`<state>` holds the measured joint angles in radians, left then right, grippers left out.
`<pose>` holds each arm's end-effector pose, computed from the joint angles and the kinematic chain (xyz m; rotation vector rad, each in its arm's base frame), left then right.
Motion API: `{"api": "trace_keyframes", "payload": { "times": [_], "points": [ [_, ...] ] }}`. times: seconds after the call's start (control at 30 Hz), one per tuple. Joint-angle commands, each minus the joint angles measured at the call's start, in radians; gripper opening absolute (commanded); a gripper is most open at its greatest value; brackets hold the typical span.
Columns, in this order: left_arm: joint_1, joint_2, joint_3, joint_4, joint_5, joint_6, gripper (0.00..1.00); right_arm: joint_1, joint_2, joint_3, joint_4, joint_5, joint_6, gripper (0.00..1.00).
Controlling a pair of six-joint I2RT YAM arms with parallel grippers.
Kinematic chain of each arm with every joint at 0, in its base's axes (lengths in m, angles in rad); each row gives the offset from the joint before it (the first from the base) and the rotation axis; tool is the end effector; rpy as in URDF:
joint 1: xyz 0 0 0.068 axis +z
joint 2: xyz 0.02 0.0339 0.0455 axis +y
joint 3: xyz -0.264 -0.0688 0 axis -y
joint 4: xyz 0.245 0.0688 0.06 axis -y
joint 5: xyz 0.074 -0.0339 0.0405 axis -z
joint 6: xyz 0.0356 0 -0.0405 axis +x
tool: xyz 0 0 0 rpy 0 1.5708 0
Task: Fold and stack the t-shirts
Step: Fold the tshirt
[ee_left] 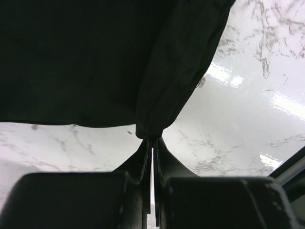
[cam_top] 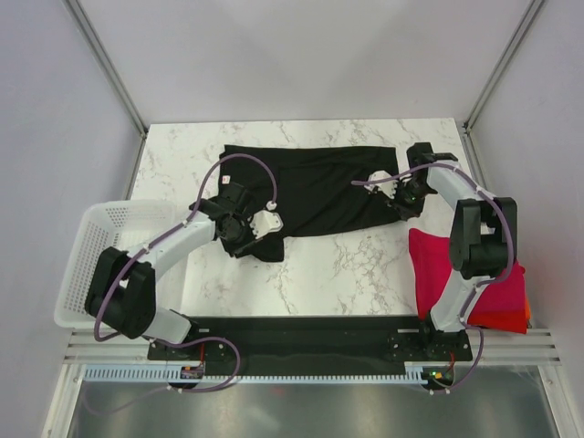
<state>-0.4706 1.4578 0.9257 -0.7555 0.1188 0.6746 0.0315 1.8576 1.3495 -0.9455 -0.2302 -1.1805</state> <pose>0.2319 -0.1227 0.1982 1.5619 2.3784 -0.1270 0.3502 0.0192 0.1920 -1.6752 2.3827 0.1898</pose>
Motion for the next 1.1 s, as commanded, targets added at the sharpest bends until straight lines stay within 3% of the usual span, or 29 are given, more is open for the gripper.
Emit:
{"api": "trace_keyframes", "payload": {
  "times": [0.0, 0.4, 1.07],
  "points": [
    [0.013, -0.019, 0.074, 0.061, -0.022, 0.066, 0.02, -0.007, -0.055, 0.068, 0.03, -0.029, 0.08, 0.0],
    [0.161, 0.22, 0.441, 0.122, -0.024, 0.057, 0.02, -0.008, -0.003, 0.204, 0.08, -0.055, 0.2, 0.0],
    [0.194, 0.533, 0.955, 0.11, -0.041, 0.069, 0.02, -0.01, 0.178, 0.471, 0.116, -0.047, 0.332, 0.0]
  ]
}}
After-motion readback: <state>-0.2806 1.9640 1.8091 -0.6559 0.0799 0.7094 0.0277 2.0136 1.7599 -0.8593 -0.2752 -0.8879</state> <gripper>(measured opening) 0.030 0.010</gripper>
